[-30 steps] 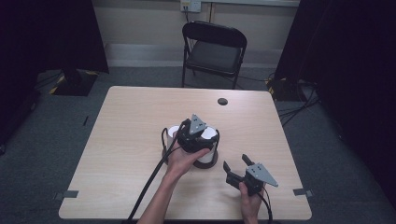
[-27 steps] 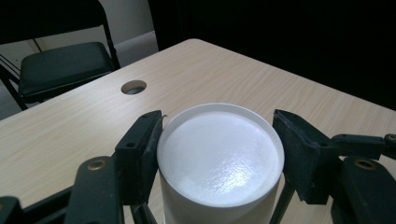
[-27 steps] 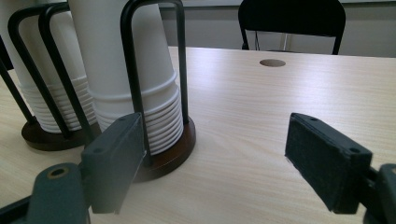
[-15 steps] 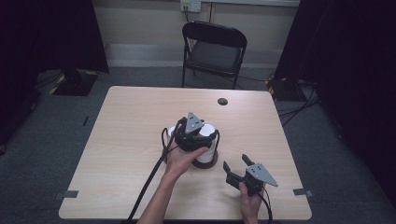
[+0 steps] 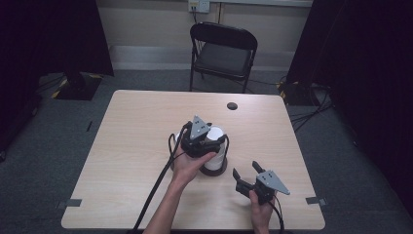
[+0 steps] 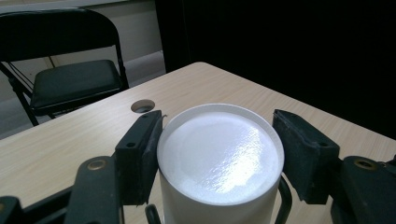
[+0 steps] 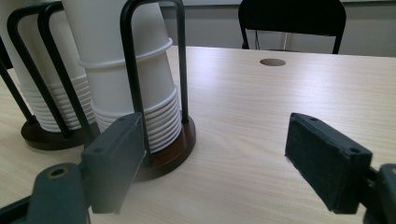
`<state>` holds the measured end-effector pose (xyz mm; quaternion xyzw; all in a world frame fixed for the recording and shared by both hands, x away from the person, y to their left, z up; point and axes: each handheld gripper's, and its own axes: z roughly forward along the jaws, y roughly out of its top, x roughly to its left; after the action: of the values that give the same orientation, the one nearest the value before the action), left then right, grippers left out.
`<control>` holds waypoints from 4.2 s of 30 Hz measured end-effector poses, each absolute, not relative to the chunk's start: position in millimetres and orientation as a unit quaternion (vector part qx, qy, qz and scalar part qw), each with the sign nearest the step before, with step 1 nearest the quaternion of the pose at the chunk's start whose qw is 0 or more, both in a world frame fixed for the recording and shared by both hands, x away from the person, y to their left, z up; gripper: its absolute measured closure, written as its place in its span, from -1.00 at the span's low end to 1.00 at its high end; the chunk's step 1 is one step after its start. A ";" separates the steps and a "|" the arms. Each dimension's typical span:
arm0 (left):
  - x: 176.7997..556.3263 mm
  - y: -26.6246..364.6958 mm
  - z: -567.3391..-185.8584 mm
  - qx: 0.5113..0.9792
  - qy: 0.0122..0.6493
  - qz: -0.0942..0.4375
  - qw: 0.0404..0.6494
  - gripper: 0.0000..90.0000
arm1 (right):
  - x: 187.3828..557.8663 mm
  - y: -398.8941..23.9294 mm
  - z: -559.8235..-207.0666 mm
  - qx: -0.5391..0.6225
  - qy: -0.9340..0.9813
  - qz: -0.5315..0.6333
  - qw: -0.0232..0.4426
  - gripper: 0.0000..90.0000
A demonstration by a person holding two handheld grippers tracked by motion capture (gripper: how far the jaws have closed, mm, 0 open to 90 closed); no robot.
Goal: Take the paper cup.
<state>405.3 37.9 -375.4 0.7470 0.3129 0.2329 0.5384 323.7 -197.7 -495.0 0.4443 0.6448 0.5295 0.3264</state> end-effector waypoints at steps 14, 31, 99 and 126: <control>401.8 42.8 -369.5 0.729 0.321 0.236 0.557 -0.21 | 323.5 -197.6 -495.0 0.445 0.645 0.529 0.327 -0.57; 398.0 46.9 -364.0 0.718 0.314 0.235 0.576 -0.21 | 323.5 -197.2 -494.9 0.445 0.645 0.529 0.327 -0.57; 363.7 100.9 -343.0 0.612 0.342 0.199 0.684 -0.21 | 324.4 -193.8 -494.8 0.441 0.653 0.515 0.337 -0.57; 334.0 128.0 -366.4 0.607 0.365 0.184 0.682 -0.21 | 317.5 -188.3 -494.7 0.419 0.660 0.519 0.346 -0.31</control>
<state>334.0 128.0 -366.4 0.6068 0.3652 0.1841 0.6816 317.5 -188.3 -494.7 0.4190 0.6598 0.5193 0.3455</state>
